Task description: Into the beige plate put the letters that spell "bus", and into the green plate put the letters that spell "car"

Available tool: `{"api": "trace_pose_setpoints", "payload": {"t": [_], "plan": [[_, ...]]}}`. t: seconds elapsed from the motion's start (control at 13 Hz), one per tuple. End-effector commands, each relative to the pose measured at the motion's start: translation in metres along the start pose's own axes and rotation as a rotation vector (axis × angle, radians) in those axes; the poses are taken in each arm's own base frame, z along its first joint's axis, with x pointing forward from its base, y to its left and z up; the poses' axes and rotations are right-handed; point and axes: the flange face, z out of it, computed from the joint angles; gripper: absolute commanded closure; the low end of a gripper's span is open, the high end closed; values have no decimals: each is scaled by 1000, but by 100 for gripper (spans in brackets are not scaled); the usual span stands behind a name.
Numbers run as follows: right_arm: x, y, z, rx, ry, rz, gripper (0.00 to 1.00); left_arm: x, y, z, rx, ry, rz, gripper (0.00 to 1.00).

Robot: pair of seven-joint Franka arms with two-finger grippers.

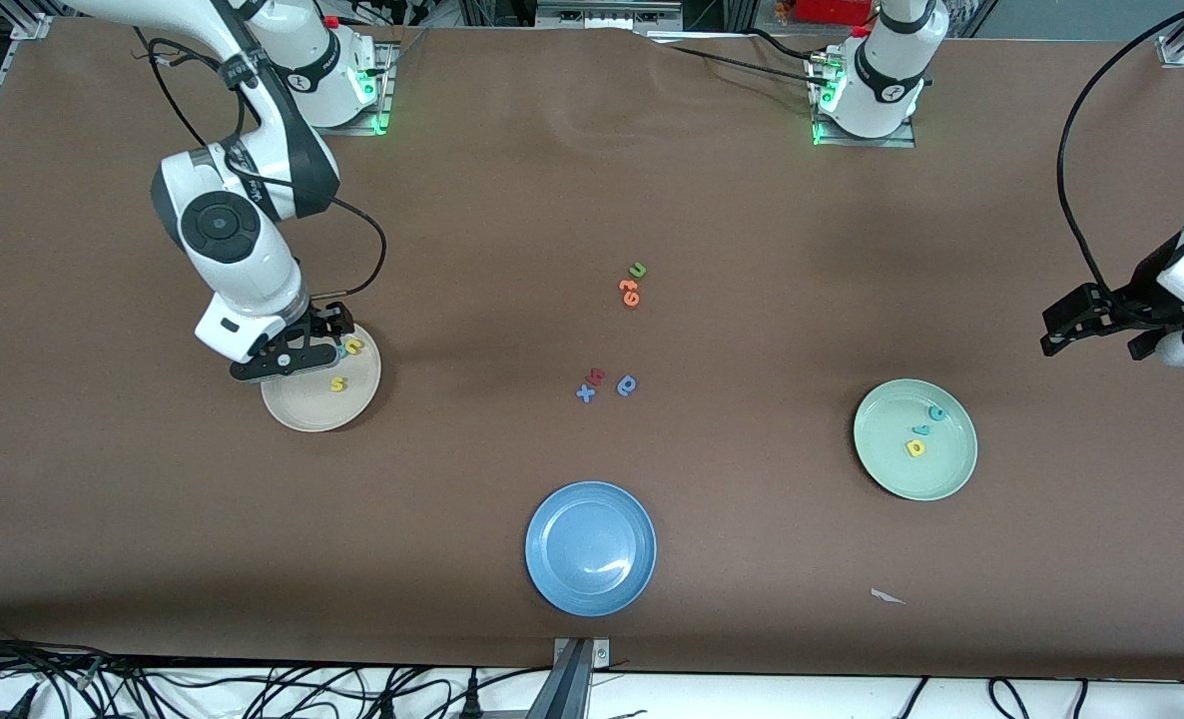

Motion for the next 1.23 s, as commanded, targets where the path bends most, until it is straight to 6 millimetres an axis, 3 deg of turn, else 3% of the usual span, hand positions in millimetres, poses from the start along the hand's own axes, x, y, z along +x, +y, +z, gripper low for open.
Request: {"api": "trace_pose_setpoints", "payload": {"t": [0.0, 0.23, 0.46, 0.62, 0.77, 1.16], "plan": [[12, 18, -45, 70, -39, -16, 1, 0, 0, -2, -23, 6, 8, 0], [14, 56, -96, 144, -81, 13, 1, 0, 1, -2, -24, 4, 9, 0], [-4, 120, -126, 220, -87, 37, 1, 0, 1, -2, -24, 4, 9, 0], [-17, 150, -146, 240, -84, 54, 1, 0, 0, -2, -23, 4, 8, 0], [-20, 161, -162, 247, -68, 48, 1, 0, 1, -2, -24, 4, 9, 0], [-25, 169, -171, 235, -48, 13, 1, 0, 0, -1, -23, 2, 8, 0]]}}
